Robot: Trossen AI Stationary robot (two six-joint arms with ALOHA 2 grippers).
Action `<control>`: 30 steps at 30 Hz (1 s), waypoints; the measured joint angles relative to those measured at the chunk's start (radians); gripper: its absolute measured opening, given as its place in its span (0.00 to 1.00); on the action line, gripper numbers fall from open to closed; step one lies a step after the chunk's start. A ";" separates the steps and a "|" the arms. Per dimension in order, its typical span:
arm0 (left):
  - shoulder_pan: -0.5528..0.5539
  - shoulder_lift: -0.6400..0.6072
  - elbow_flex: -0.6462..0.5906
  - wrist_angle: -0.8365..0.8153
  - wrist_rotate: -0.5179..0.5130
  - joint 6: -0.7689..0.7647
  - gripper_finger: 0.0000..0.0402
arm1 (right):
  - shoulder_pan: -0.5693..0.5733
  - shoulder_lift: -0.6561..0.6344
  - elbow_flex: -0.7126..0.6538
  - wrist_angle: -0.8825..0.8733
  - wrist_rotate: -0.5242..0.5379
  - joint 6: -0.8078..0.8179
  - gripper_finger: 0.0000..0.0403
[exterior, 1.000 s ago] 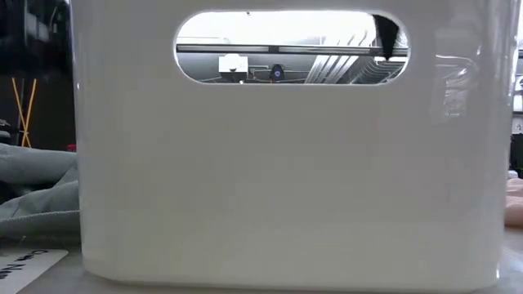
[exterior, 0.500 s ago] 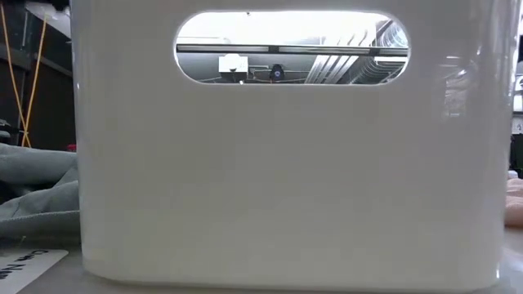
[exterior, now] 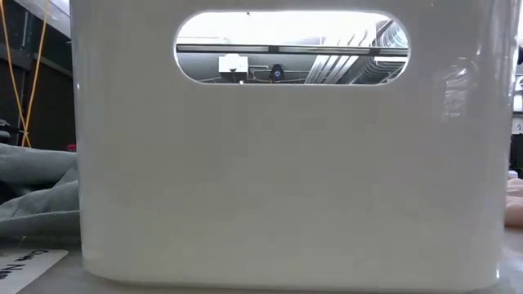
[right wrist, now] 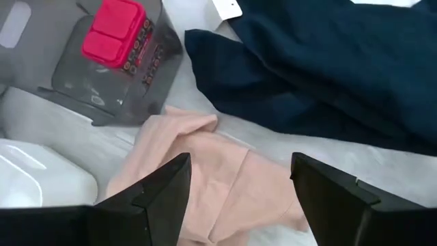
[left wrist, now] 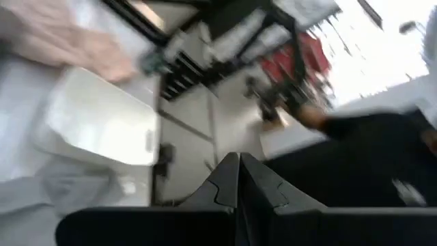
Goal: Sort spices by type
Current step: Put the yellow spice bottle into the transparent bin
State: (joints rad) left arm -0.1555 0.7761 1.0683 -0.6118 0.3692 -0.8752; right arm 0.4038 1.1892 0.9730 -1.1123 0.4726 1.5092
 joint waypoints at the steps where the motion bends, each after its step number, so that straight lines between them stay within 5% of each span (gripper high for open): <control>1: 0.000 0.010 0.000 -0.023 -0.022 -0.030 0.00 | 0.000 0.000 0.000 -0.001 0.000 -0.006 0.61; 11: -0.236 0.120 -0.002 -0.401 -0.028 -0.036 0.19 | 0.000 0.000 0.001 0.001 0.007 -0.052 0.61; 21: -0.588 0.251 -0.002 -0.565 -0.158 -0.075 0.48 | 0.000 0.000 0.002 0.001 0.008 -0.052 0.61; 30: -0.811 0.400 -0.002 -0.578 -0.315 -0.033 0.58 | 0.000 0.001 0.002 -0.005 0.026 -0.052 0.61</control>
State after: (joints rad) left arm -0.9665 1.1758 1.0668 -1.1900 0.0546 -0.9080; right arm 0.4038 1.1900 0.9745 -1.1172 0.4982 1.4570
